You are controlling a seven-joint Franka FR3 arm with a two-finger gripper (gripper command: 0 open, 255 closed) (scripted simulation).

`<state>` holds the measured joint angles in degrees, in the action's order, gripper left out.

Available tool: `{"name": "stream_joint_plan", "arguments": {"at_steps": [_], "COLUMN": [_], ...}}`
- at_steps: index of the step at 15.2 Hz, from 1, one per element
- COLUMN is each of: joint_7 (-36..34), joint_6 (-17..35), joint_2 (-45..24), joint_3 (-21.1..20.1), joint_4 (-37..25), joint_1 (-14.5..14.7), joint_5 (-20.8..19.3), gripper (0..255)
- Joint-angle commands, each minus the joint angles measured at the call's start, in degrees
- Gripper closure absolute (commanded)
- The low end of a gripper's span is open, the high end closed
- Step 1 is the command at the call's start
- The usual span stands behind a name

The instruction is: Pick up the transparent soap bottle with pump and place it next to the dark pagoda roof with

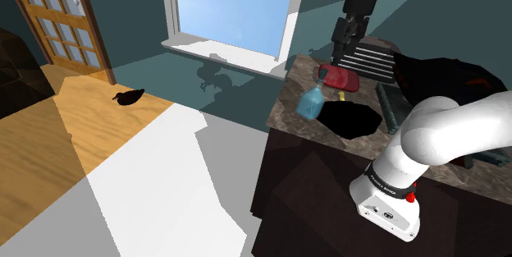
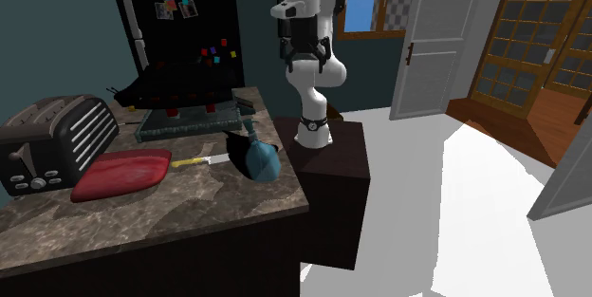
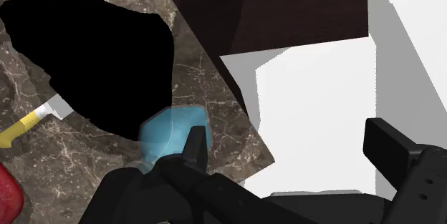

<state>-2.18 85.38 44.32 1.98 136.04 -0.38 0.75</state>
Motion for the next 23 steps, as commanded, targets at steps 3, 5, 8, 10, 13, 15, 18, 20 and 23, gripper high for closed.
{"name": "stream_joint_plan", "arguments": {"at_steps": [3, 5, 8, 10, 13, 15, 18, 20, 23], "joint_7": [3.23, 6.46, 11.31, 14.59, 19.67, 23.22, 28.9, 29.22, 29.35], "joint_6": [2.79, 5.63, 9.92, 12.75, 16.85, 19.41, 22.87, 23.81, 26.21], "joint_2": [-1.53, -3.48, -7.16, -10.1, -15.16, -18.96, -25.24, -25.68, -26.13], "joint_3": [2.63, 5.24, 9.16, 11.77, 15.62, 18.12, 21.72, 21.88, 21.96], "joint_4": [1.01, 1.68, 2.01, 1.78, 0.75, -0.4, -2.79, -2.25, -0.27], "joint_1": [-0.46, -0.88, -1.33, -1.47, -1.45, -1.27, -0.84, -0.84, -0.77], "joint_5": [-1.18, -2.19, -3.31, -3.72, -3.68, -3.13, -1.35, -1.19, -1.04], "gripper": [0, 0, 0, 0, 0, 0, 0, 0, 0]}}
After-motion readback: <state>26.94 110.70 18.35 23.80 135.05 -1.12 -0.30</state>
